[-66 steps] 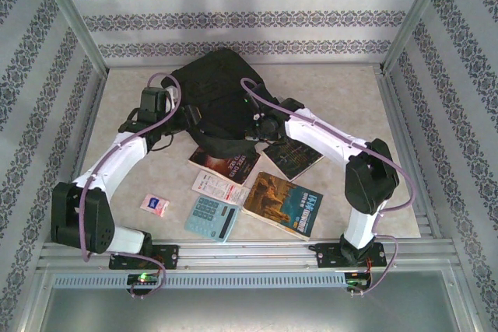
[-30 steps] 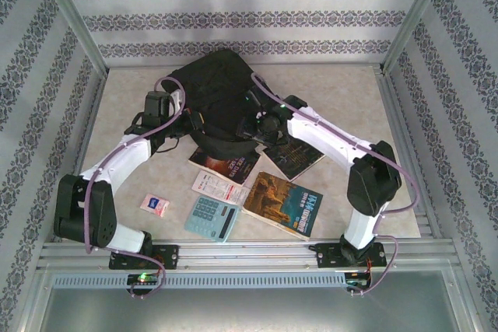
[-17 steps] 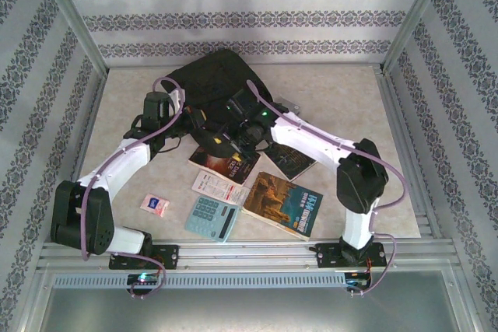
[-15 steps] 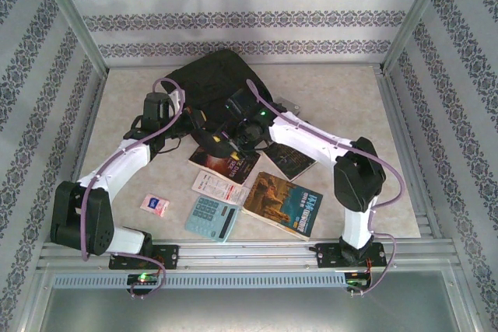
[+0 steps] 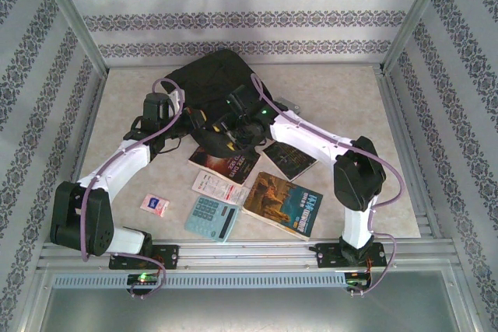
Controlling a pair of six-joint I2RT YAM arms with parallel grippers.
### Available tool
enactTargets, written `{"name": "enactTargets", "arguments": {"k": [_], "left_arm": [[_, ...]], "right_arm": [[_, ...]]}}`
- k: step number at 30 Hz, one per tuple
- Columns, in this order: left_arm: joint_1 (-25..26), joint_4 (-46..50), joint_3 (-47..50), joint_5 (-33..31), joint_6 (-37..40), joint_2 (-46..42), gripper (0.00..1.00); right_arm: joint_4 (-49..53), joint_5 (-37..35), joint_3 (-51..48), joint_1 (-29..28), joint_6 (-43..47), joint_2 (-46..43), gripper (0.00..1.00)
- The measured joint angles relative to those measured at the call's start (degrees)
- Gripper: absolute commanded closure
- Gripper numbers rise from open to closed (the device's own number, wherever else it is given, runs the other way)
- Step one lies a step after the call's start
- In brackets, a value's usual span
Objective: Pack the student bag
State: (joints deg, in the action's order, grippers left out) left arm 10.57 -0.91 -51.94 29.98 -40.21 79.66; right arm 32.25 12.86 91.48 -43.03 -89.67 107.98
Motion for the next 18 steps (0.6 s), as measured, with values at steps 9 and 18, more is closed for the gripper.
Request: {"name": "enactTargets", "arguments": {"k": [9, 18], "left_arm": [[0.0, 0.04, 0.0, -0.04, -0.22, 0.0, 1.0], [0.33, 7.93, -3.17, -5.57, 5.03, 0.0, 1.0]], "right_arm": [[-0.61, -0.61, -0.04, 0.57, -1.75, 2.21, 0.86], [-1.14, -2.38, -2.05, 0.92, -0.37, 1.97, 1.0]]}}
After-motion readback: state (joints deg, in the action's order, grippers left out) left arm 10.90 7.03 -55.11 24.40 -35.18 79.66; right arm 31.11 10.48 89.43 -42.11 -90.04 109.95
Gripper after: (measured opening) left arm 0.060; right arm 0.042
